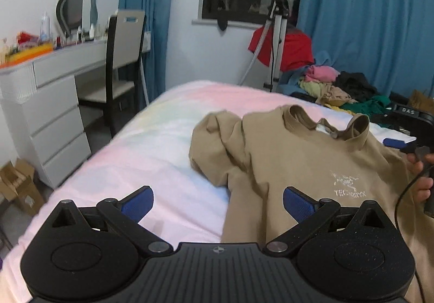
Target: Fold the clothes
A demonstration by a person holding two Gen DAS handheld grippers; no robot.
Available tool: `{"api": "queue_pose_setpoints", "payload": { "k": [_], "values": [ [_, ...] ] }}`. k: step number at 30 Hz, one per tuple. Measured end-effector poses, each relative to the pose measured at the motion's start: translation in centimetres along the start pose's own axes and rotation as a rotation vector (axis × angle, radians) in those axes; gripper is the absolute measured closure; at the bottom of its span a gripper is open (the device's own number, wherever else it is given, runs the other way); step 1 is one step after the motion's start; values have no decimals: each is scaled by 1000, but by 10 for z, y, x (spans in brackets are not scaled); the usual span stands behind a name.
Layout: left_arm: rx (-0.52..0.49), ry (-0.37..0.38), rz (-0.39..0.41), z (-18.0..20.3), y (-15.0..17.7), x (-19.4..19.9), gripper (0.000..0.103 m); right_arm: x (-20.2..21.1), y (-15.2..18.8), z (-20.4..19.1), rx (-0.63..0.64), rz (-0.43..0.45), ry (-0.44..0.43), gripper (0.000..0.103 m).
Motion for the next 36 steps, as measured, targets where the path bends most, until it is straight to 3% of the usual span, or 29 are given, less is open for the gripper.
{"api": "queue_pose_setpoints", "payload": {
  "k": [3,8,10,13,17,18,20,21,22,23,27,29,31,33,35,36],
  "values": [
    [-13,20,38,9,-3,3,0,19,-11,-1,29,128,6,25],
    [-30,58,65,21,-6,3,0,54,-38,-4,222,346,173,23],
    [-4,59,54,16,-1,0,0,53,-46,4,231,319,181,23],
    [22,50,38,8,5,-5,0,35,-44,9,224,212,150,24],
    [19,17,32,5,9,-11,0,-4,-20,-3,207,74,78,29],
    [18,15,30,6,10,-13,0,-15,-13,-11,226,57,84,32],
    [14,10,25,7,11,-17,0,-41,-3,-24,266,20,129,48],
    [11,7,22,7,12,-18,0,-55,1,-28,279,-7,168,62],
    [7,4,19,6,13,-20,0,-69,5,-31,293,-34,207,83],
    [4,1,15,6,15,-23,0,-75,6,-34,305,-18,236,90],
    [-9,-8,18,4,16,-28,0,-87,-7,-34,294,110,348,96],
    [-19,-13,18,3,16,-31,0,-94,-17,-23,275,113,426,96],
    [-29,-19,18,2,16,-34,0,-94,-21,-10,208,100,454,93],
    [-38,-24,19,0,17,-37,0,-90,-21,-2,135,79,389,90],
    [-48,-29,19,-1,17,-39,0,-84,-15,-3,120,47,350,53],
    [-43,-27,20,-2,16,-39,0,-78,-11,-4,121,32,338,17]
  ]
}}
Point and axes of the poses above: each gripper's, at about its wrist camera, not at the fingertips, and x roughly against the way its jaws point, z to its right, y to its underside, the point moved 6 cm from there along -x, roughly the way its jaws point, and after that the axes turned 2 degrees about y, right-handed, at the moved point
